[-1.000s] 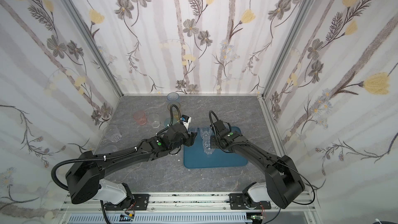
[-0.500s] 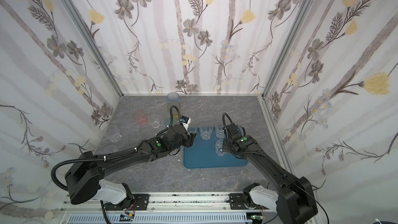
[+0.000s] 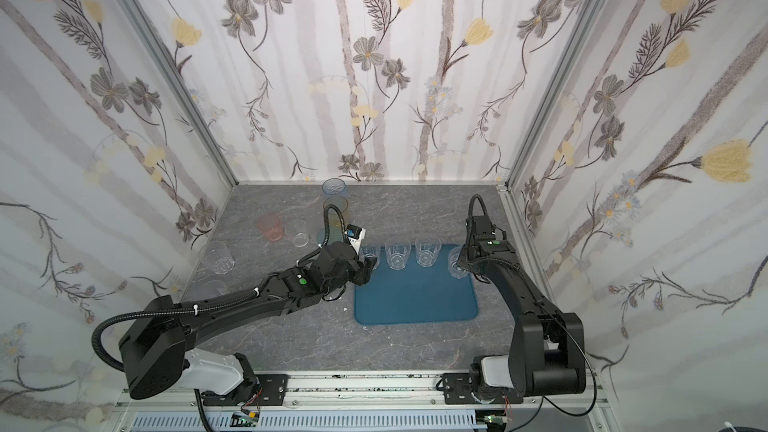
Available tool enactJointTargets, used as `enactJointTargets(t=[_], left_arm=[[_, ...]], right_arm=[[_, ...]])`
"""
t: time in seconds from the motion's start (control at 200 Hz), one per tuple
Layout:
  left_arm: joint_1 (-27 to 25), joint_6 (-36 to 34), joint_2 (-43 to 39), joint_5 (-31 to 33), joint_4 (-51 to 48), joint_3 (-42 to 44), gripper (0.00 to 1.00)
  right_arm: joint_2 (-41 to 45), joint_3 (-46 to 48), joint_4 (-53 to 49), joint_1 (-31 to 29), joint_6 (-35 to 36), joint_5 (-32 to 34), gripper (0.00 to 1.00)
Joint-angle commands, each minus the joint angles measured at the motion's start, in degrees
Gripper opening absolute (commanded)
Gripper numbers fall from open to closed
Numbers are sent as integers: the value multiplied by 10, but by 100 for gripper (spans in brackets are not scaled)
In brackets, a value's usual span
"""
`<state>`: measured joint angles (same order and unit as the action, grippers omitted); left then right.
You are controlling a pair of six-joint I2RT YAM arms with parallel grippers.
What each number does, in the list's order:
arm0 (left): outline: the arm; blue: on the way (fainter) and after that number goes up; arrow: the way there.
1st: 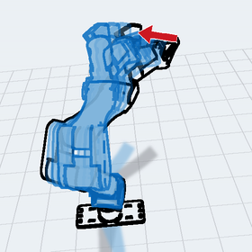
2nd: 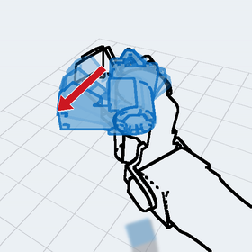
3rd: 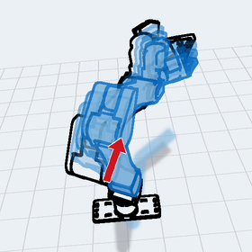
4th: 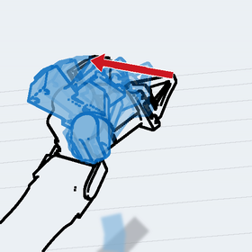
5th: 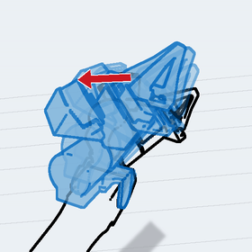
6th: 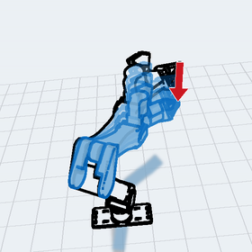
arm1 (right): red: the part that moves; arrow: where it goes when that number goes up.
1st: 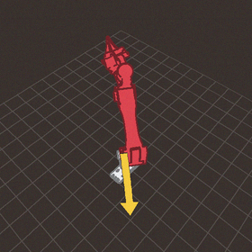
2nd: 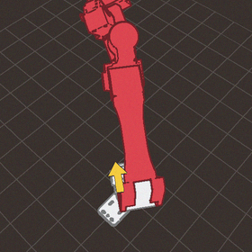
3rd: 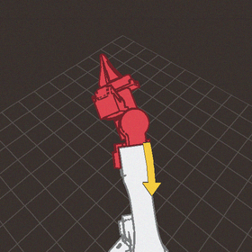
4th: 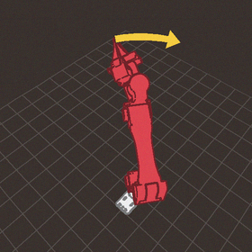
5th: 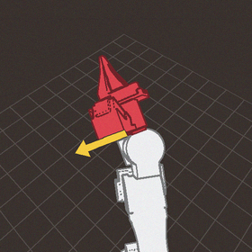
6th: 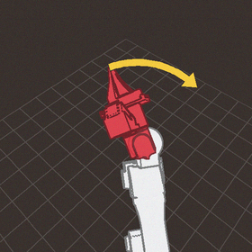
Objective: Place the glasses into the tray
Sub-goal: 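Slide the glass into line with the right gripper while the left arm withdraws, then open and raise the right gripper while the left gripper moves over another clear glass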
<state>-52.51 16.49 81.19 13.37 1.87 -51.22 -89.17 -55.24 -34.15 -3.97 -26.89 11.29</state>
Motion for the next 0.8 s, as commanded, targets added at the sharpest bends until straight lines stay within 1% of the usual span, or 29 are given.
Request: enactJointTargets(t=[0.0,0.165,0.32,0.565,0.61,0.794], left_arm=[[1,2,-9,14,18,6,65],[0,6,-12,14,17,11,65],[1,6,-13,16,18,11,65],[1,10,-9,13,18,9,66],[0,10,-10,13,18,9,66],[1,13,-17,18,17,12,66]], right_arm=[[-39,-29,47,5,9,2,1],[-79,-62,51,5,12,-11,1],[-88,-65,51,3,12,-19,3],[-99,-64,62,3,15,-25,9],[-102,-67,61,4,15,-25,11],[-93,-79,55,3,13,-22,23]])
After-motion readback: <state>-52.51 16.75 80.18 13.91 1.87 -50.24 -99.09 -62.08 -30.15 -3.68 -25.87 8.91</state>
